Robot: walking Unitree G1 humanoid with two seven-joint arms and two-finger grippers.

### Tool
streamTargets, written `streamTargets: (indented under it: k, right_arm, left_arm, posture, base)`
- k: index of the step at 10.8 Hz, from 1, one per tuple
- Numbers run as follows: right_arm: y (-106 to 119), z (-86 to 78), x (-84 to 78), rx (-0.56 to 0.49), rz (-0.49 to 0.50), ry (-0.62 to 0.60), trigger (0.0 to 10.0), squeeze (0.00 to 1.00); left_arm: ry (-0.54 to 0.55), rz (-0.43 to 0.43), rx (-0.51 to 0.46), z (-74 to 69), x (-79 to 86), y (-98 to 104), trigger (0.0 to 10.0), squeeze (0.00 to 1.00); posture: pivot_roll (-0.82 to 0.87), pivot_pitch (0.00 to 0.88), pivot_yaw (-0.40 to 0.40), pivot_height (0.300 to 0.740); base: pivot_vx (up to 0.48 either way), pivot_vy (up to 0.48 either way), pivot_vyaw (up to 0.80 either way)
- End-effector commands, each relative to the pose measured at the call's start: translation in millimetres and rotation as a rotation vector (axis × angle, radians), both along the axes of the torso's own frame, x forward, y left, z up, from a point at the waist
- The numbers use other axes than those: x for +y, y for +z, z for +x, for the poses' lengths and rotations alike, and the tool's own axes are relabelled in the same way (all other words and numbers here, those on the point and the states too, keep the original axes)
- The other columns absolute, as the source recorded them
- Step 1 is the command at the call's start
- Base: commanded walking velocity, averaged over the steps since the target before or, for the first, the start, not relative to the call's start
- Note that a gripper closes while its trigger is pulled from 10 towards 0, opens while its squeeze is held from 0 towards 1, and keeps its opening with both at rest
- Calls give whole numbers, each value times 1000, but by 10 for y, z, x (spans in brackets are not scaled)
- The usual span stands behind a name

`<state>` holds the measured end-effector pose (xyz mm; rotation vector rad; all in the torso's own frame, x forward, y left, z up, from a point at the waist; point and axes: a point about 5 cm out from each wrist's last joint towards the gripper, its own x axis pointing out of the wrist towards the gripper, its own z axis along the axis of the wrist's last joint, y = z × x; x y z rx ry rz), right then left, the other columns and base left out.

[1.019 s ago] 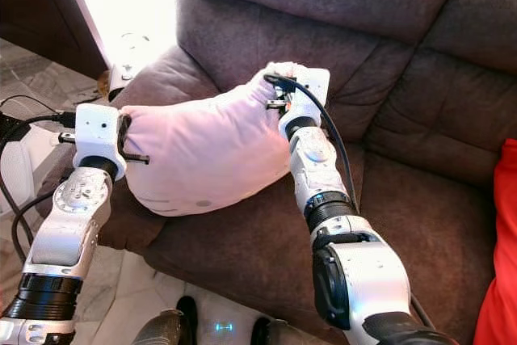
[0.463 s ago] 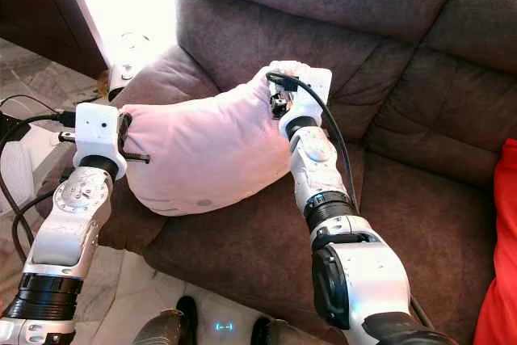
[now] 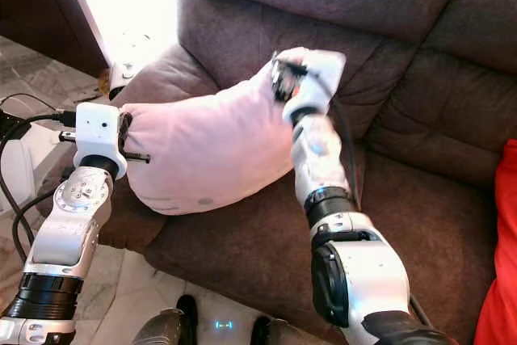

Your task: Move the pillow to the sofa from floor

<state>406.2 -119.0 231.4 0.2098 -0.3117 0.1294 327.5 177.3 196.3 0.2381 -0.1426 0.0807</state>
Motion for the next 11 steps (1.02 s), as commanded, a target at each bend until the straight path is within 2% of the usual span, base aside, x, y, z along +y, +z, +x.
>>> streamTargets:
  k: [1,3,4,5,7,8,10,11]
  right_arm:
    - [231,1,-114,-88,31,-54,10000,0]
    - [335,-20,-265,-132,52,-118,10000,0]
    - [264,-46,-373,-120,50,-159,10000,0]
    - [182,-63,-424,-98,42,-175,10000,0]
    - [-3,-108,-470,-48,29,-188,10000,0]
    - [-67,-130,-458,-33,17,-180,10000,0]
    - [-106,-145,-451,-22,14,-179,10000,0]
    - [-95,-145,-451,-22,25,-185,10000,0]
  left_arm:
    - [29,25,53,3,48,-102,10000,0]
    - [136,7,94,5,175,-171,10000,0]
    - [241,-63,88,-27,353,-170,10000,0]
    - [276,-66,80,-51,394,-156,10000,0]
    - [451,-152,72,-141,612,-144,10000,0]
    - [443,-202,52,-151,646,-98,10000,0]
    - [426,-192,27,-151,599,-14,10000,0]
    - [456,-228,16,-158,613,9,10000,0]
  posture:
    - [216,245,-105,740]
    - [212,243,-108,740]
    - [211,242,-112,740]
    - [214,241,-113,740]
    - [219,237,-112,740]
    - [225,235,-110,740]
    - [227,231,-105,740]
    - [226,229,-101,740]
  base:
    - [0,0,0]
    - [0,0,0]
    - [0,0,0]
    - [0,0,0]
    - [0,0,0]
    - [0,0,0]
    - [0,0,0]
    - [0,0,0]
